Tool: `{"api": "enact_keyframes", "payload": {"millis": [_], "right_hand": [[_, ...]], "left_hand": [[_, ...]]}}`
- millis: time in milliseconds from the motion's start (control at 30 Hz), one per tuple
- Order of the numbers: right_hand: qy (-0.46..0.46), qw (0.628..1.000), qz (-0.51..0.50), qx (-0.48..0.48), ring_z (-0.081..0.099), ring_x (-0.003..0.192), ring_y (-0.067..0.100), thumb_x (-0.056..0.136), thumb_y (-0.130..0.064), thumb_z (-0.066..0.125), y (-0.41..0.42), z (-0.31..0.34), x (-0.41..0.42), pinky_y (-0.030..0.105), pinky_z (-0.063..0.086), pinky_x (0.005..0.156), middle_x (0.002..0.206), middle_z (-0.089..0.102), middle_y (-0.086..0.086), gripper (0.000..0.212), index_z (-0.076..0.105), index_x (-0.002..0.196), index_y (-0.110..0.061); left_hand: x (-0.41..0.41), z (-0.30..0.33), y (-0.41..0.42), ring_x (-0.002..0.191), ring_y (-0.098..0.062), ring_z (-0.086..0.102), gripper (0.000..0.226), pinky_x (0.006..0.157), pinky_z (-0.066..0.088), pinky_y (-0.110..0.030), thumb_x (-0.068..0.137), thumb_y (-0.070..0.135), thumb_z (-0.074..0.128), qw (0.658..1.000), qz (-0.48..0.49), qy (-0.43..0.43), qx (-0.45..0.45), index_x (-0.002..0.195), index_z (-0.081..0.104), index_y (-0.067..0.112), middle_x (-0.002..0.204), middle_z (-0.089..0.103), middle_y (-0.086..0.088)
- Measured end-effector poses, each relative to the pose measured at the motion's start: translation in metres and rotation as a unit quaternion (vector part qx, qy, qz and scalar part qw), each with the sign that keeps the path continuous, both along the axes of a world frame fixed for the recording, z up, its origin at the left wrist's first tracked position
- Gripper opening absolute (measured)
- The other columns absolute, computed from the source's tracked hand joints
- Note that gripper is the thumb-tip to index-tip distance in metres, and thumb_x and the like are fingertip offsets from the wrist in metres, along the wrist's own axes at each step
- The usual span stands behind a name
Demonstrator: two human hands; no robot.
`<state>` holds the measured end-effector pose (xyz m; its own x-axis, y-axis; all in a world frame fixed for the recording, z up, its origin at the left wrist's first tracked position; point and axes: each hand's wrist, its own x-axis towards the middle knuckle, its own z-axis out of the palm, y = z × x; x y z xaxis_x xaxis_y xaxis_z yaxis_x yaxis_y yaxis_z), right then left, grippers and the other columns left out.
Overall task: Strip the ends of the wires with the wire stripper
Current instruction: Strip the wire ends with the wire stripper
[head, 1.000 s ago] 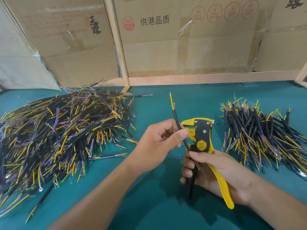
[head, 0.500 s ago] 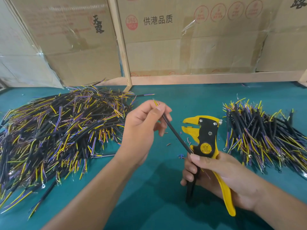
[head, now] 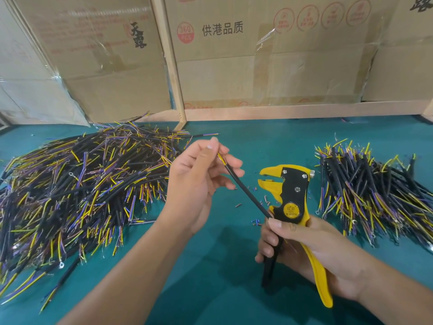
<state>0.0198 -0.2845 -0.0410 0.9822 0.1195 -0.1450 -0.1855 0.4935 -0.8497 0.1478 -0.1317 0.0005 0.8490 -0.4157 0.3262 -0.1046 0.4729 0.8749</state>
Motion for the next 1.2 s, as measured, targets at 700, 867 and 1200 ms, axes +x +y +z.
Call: {"api": "enact_keyframes", "payload": {"millis": [700,867,1200], "right_hand": [[0.014,0.998,0.0,0.067,0.052,0.068,0.03,0.086,-0.019,0.074,-0.003,-0.008,0.006,0.047,0.054,0.077,0.077,0.047,0.013,0.02,0.06,0.084,-0.006],[0.019,0.998,-0.008,0.062,0.051,0.067,0.03,0.081,-0.019,0.076,-0.002,-0.007,0.005,0.048,0.055,0.074,0.076,0.049,0.014,0.021,0.061,0.084,-0.005],[0.021,0.998,-0.024,0.058,0.05,0.066,0.03,0.083,-0.011,0.067,0.001,0.0,0.002,0.047,0.055,0.073,0.076,0.049,0.015,0.013,0.058,0.088,-0.003]], "left_hand": [[0.002,-0.008,-0.006,0.067,-0.02,0.074,0.015,0.052,0.054,-0.023,0.084,0.023,0.064,0.999,0.03,0.023,0.016,0.089,0.061,0.009,0.077,0.074,-0.009],[0.006,-0.01,-0.004,0.067,-0.022,0.073,0.017,0.051,0.054,-0.025,0.086,0.027,0.064,0.999,0.045,0.024,0.014,0.088,0.065,0.011,0.077,0.074,-0.012],[0.018,-0.017,-0.002,0.059,-0.022,0.07,0.014,0.05,0.054,-0.024,0.099,0.014,0.058,0.991,0.116,0.06,0.028,0.086,0.063,0.01,0.068,0.07,-0.009]]}}
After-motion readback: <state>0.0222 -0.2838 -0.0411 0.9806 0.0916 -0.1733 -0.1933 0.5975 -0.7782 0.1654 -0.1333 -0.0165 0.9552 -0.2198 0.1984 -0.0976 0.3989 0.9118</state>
